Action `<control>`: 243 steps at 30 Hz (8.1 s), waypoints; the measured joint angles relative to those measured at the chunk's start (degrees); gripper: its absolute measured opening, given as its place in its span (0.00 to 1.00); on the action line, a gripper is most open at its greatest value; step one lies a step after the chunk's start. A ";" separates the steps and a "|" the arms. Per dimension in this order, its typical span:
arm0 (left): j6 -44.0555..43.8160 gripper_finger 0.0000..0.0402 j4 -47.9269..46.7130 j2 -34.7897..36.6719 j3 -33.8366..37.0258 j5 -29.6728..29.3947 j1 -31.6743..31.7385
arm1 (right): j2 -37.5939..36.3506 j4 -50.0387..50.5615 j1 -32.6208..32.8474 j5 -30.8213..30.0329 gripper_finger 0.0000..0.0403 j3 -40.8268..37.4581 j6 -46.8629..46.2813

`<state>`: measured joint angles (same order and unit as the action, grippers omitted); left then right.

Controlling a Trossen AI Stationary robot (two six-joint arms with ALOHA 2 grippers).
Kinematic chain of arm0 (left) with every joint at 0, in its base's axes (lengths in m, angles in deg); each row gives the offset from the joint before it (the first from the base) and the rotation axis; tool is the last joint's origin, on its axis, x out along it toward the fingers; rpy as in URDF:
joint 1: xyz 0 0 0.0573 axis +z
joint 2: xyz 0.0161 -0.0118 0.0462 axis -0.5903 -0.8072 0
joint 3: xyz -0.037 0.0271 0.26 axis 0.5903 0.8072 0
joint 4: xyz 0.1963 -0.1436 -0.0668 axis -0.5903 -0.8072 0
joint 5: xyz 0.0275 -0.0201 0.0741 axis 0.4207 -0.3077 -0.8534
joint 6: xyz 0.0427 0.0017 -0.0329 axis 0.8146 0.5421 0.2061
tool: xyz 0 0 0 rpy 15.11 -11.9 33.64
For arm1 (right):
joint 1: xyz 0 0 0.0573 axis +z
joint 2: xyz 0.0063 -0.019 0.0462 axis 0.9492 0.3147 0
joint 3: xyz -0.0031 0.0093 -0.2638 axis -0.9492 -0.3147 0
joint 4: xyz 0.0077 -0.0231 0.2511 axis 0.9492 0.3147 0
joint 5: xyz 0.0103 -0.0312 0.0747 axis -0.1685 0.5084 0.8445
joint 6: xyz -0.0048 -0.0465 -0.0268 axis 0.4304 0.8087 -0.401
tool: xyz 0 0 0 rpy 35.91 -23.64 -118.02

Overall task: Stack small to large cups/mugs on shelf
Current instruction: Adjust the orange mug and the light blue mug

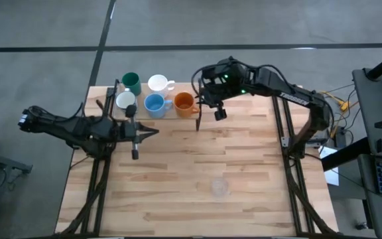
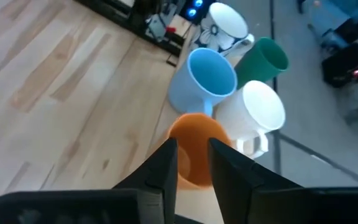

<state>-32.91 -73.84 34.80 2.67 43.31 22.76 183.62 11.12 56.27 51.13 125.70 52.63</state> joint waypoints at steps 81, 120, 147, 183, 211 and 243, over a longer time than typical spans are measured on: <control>-1.74 0.61 -45.66 -23.15 -26.53 4.67 24.06 | -15.00 -32.99 -4.16 2.38 0.50 -37.61 -9.35; -2.09 0.30 -42.55 -23.17 -21.72 4.69 25.47 | -14.97 -32.47 -4.16 2.39 0.50 -37.61 -9.52; 3.01 0.00 -43.19 -20.97 -30.23 4.30 20.69 | -12.08 -32.04 -3.63 2.47 0.50 -33.19 -16.39; 2.44 0.00 -34.32 -9.10 -32.02 -1.34 20.42 | 11.56 -7.98 -1.10 4.20 0.04 -4.91 -7.31; 2.45 0.00 -30.72 -7.82 -31.95 -1.32 20.42 | 15.98 -20.85 -0.09 4.15 0.05 -4.80 -7.75; 2.45 0.00 -30.67 -8.41 -31.95 -1.28 20.42 | 7.63 -19.32 0.52 3.95 0.39 -4.80 -12.56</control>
<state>-30.46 -104.51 26.39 -29.28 42.04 43.18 191.25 -8.20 56.79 55.09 120.90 40.07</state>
